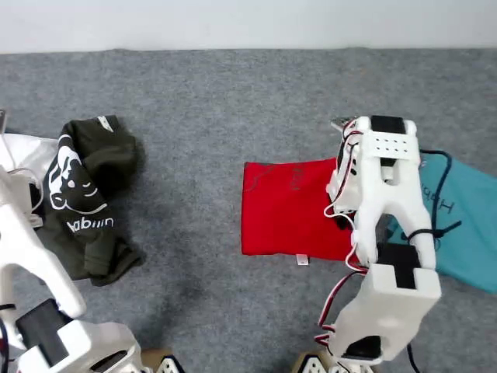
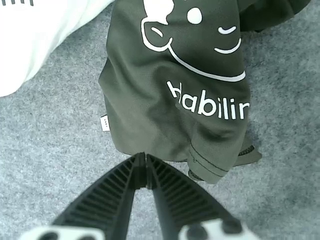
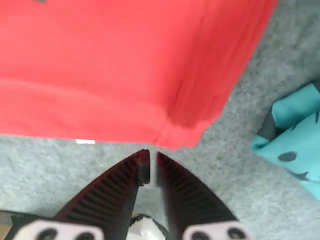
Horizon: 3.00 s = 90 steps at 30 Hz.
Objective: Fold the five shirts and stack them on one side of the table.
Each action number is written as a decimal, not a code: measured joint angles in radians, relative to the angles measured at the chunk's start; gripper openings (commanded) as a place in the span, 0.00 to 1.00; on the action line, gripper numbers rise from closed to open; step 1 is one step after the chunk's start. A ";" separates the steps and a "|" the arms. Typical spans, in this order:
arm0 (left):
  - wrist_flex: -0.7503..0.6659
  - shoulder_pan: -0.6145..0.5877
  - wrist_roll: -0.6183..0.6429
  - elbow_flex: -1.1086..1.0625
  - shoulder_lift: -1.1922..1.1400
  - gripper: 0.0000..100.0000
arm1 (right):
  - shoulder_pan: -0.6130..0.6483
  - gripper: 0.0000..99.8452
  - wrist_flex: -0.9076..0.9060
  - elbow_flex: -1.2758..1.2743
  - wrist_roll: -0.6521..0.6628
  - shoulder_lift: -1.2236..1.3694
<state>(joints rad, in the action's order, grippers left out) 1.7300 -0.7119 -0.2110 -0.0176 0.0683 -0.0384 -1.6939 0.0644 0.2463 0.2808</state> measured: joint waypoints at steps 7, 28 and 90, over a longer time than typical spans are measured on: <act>0.000 0.000 0.000 0.000 0.000 0.00 | 0.012 0.29 0.114 0.003 -0.238 0.044; 0.000 0.000 0.000 0.000 0.000 0.00 | 0.092 0.01 0.133 0.160 -0.296 0.341; 0.000 0.000 -0.002 0.000 0.000 0.00 | -0.078 0.24 -0.061 1.089 -0.334 0.586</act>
<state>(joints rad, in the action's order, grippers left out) 1.7300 -0.7119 -0.2125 -0.0176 0.0683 -0.1166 -1.7553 1.1538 -0.0882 0.8669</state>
